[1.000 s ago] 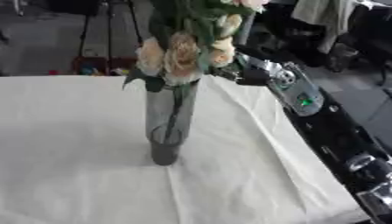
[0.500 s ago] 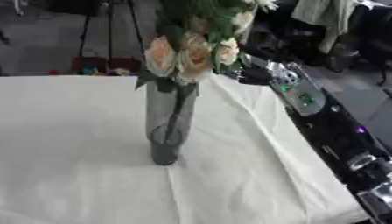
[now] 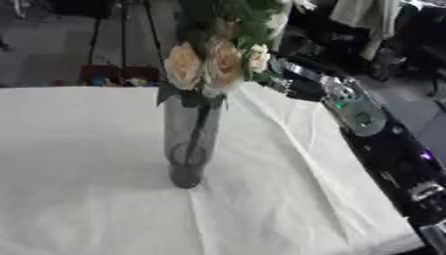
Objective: Arrange flowers into the vase.
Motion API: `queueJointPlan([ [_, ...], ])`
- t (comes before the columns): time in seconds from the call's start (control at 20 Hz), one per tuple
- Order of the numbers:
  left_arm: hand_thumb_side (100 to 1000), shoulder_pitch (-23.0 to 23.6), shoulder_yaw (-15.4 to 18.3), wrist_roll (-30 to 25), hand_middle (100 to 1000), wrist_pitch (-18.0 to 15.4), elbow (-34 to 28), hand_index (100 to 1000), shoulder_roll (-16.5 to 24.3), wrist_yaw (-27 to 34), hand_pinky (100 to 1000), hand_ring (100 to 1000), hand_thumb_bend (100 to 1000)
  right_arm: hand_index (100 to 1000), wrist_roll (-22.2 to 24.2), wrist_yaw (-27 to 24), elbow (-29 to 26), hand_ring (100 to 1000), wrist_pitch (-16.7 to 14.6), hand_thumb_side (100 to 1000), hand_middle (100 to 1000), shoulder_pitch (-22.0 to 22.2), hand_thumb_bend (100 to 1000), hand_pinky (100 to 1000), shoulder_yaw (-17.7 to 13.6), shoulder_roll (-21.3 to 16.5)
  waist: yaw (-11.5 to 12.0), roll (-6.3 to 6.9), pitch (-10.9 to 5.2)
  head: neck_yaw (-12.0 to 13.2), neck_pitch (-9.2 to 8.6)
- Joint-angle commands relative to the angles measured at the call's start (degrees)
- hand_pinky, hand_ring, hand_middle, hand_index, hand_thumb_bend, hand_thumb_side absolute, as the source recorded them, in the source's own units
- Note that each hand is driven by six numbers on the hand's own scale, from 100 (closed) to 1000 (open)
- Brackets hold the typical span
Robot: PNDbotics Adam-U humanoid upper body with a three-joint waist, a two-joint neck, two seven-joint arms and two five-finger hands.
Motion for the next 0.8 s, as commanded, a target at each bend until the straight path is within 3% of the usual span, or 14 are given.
queueJointPlan([
  [0.05,770,-0.8,0.5,0.3,682,-0.1,-1.0,816,0.2,-0.1,733,960,917,1000,18.8,-0.9,0.0,1000,-18.9,883,1000,-0.1,174,1000,-2.1,-3.1,-0.2,0.41,-0.68,0.1,-0.58],
  [0.8,770,-1.0,1.3,1.3,682,-0.2,-1.5,815,0.4,-0.3,732,960,914,1000,18.8,-4.7,3.0,1000,-18.9,779,1000,5.1,133,987,-11.2,-4.6,-1.0,0.64,-0.79,0.7,-0.72],
])
